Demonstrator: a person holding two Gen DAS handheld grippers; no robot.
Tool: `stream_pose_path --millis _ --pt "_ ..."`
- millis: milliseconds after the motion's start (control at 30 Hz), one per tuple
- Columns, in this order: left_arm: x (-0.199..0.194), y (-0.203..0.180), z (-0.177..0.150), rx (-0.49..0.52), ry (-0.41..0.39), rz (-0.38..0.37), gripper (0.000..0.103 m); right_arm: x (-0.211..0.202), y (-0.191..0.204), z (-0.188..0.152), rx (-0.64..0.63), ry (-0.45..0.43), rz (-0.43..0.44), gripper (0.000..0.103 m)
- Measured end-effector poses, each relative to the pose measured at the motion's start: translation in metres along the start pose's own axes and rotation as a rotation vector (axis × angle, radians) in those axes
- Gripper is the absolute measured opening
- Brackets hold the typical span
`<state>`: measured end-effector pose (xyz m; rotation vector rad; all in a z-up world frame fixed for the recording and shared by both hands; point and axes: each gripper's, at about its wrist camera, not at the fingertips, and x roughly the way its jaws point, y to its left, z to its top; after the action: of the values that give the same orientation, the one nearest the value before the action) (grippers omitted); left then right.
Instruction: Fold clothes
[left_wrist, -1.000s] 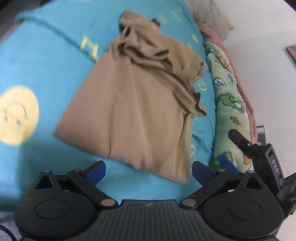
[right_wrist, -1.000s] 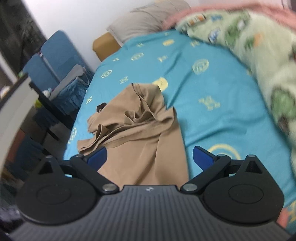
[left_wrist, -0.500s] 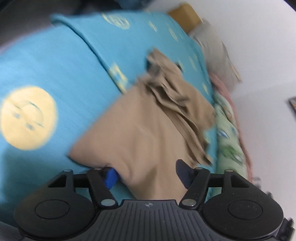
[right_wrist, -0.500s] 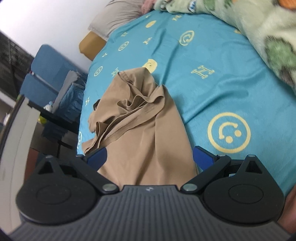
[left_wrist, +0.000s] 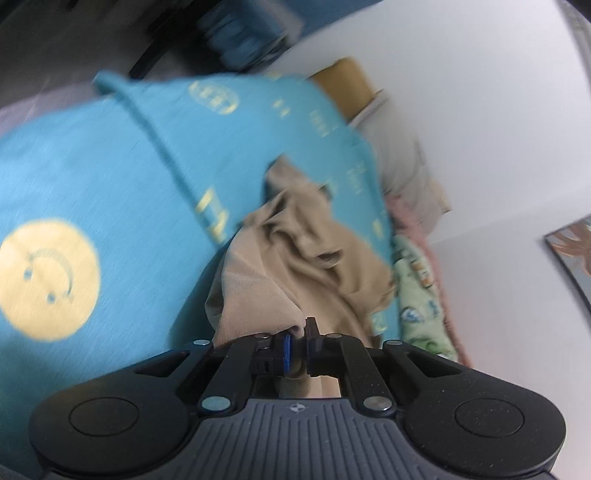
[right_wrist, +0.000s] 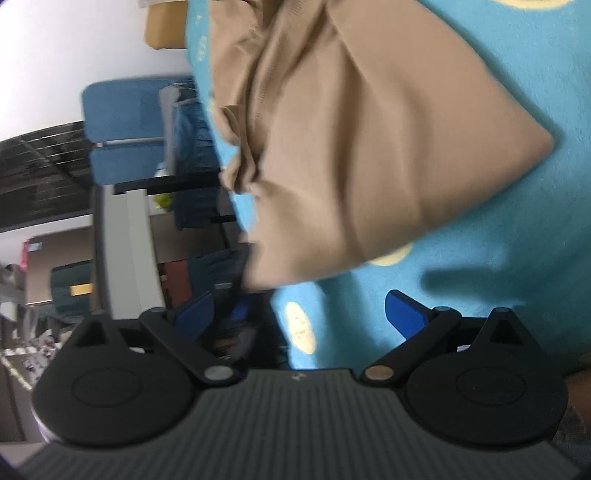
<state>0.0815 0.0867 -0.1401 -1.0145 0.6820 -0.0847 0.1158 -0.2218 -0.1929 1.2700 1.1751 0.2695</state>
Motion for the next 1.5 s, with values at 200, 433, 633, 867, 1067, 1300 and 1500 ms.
stream_pose_path --millis 200,433,633,867,1067,1300,1500 --pt "-0.012 -0.011 0.002 -0.005 -0.042 -0.045 0.007 -0.032 -0.021 0.011 0.107 -0.268 -0.089 0.05" --pt "-0.024 -0.037 0.021 0.035 -0.059 -0.086 0.006 -0.063 0.021 0.01 -0.064 -0.425 -0.052 0.008" --pt "-0.063 -0.092 0.029 0.135 -0.066 -0.115 0.006 -0.109 0.073 0.0 -0.218 -0.497 0.011 0.008" --pt "-0.138 -0.103 -0.001 0.184 -0.034 -0.098 0.006 -0.163 0.084 -0.048 -0.336 -0.499 -0.001 0.008" --pt "-0.181 -0.082 -0.028 0.132 0.027 -0.048 0.006 -0.188 0.065 -0.091 -0.343 -0.445 -0.031 0.008" --pt "-0.109 -0.089 0.023 0.085 0.045 0.077 0.006 -0.131 0.092 -0.033 -0.291 -0.423 -0.092 0.008" --pt "-0.006 -0.086 0.07 0.118 0.084 0.195 0.007 -0.063 0.107 0.039 -0.274 -0.394 -0.208 0.008"
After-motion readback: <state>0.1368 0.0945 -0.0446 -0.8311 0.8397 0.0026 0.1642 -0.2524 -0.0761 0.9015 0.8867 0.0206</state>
